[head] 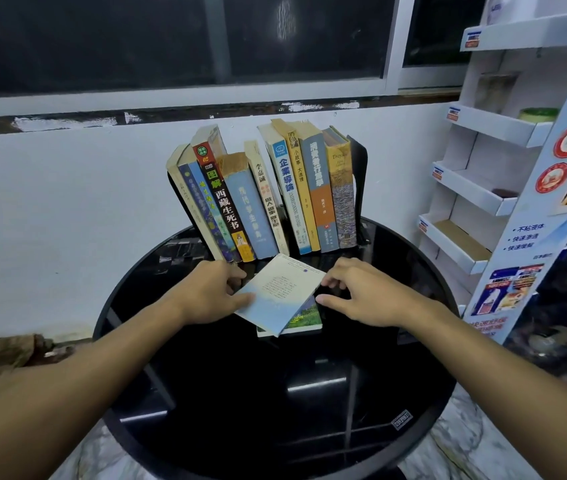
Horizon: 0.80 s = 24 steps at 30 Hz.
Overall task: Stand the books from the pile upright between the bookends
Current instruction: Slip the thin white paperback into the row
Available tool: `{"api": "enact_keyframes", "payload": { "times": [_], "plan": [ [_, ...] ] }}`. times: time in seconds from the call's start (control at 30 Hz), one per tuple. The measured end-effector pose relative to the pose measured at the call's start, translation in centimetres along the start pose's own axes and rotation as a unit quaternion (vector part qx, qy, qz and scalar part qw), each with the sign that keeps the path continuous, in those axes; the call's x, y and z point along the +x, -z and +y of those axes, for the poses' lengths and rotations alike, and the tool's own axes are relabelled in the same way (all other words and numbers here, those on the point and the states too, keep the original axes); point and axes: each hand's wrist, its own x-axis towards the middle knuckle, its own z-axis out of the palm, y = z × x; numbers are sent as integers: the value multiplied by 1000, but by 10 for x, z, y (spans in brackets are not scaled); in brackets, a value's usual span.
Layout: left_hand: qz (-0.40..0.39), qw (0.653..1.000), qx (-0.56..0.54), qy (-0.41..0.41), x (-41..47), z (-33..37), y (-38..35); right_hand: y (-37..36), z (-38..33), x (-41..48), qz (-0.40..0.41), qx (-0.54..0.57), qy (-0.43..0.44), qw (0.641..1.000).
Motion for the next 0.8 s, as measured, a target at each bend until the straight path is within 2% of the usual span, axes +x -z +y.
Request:
{"api": "enact_keyframes", "payload": {
  "times": [0.23, 0.5, 0.63, 0.8],
  "plan": [
    [-16, 999, -45, -12, -2, -4, -7, -6, -1, 10, 1, -7, -6, 1000],
    [3, 997, -82, -16, -1, -5, -14, -6, 4, 25, -4, -4, -14, 1000],
    [26, 998, -59, -10, 12, -12, -10, -5, 9, 33, 2, 6, -33, 999],
    [-4, 999, -21, -23, 36, -14, -4, -9, 11, 41, -7, 4, -46, 999]
  ]
}}
